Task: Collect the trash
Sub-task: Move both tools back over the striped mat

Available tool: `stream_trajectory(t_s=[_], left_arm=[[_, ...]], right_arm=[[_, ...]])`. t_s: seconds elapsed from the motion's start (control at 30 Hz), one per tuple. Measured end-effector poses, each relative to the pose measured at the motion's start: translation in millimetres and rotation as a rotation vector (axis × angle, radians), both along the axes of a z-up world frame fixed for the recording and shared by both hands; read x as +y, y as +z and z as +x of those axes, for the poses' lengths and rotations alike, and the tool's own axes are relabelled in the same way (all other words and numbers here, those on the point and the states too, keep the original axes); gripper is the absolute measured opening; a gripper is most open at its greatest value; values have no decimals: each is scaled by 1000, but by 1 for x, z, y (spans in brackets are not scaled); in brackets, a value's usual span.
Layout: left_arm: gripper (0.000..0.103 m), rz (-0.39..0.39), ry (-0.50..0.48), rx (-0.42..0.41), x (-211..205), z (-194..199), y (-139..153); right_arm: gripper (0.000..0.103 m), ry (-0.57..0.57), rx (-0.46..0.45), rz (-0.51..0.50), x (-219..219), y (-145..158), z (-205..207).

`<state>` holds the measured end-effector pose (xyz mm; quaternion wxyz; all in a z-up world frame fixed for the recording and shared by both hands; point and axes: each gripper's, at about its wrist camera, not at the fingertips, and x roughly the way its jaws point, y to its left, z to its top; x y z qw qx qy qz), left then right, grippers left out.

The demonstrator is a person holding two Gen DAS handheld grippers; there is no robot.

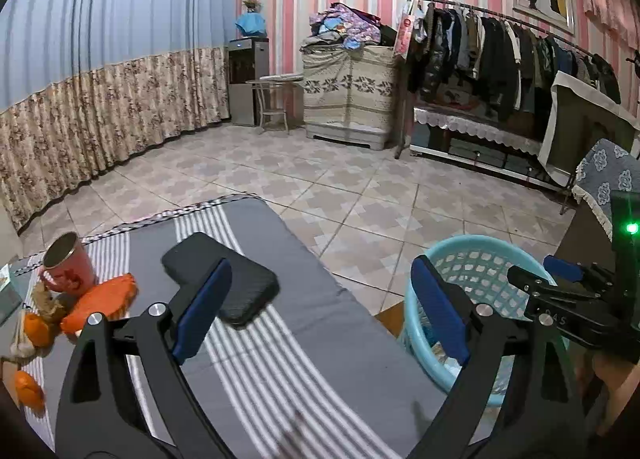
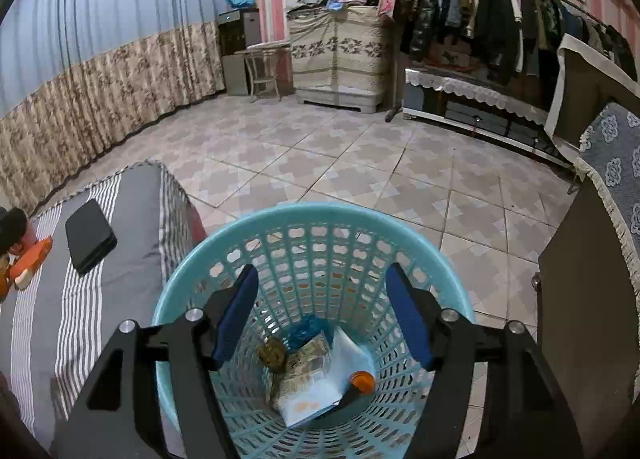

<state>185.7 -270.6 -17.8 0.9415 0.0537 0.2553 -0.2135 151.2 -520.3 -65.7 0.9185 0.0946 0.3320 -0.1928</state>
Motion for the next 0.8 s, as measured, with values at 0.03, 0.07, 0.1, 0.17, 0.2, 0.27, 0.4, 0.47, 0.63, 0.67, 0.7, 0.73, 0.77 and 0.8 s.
stream_trajectory(t_s=[0.03, 0.07, 0.1, 0.17, 0.2, 0.27, 0.4, 0.47, 0.63, 0.67, 0.7, 0.73, 0.77, 0.8], left_arm=[[91, -2, 7, -6, 5, -2, 1], [91, -3, 12, -9, 7, -2, 3], [92, -6, 20, -12, 11, -3, 5], [93, -14, 28, -12, 18, -4, 7], [93, -18, 33, -14, 23, -5, 7], [94, -18, 44, -21, 30, -6, 8], [96, -24, 71, -27, 46, -8, 10], [97, -30, 86, -26, 55, -8, 11], [97, -32, 127, -27, 81, -9, 9], [97, -33, 134, -27, 85, -9, 10], [97, -33, 145, -28, 93, -9, 9], [97, -31, 154, -30, 99, -9, 9], [97, -28, 164, -30, 103, -9, 9], [97, -26, 174, -31, 109, -9, 9]], right_arm=[[74, 2, -4, 9, 0, 0, 0], [80, 2, -10, 14, 0, 0, -1], [83, -8, -15, 4, -1, 2, -3], [89, -23, -17, -17, 0, 3, -4], [90, -28, -22, -23, 0, 4, -5], [90, -29, -25, -21, 1, 4, -5], [90, -34, -25, -24, 4, 6, -2], [90, -32, -34, -25, 3, 7, -3], [95, -42, -72, -19, 9, 13, -5], [95, -41, -83, -8, 10, 15, -6], [95, -38, -97, 5, 12, 17, -6], [96, -36, -108, 12, 16, 18, -6], [96, -33, -117, 16, 18, 20, -6], [96, -30, -126, 18, 22, 21, -6]])
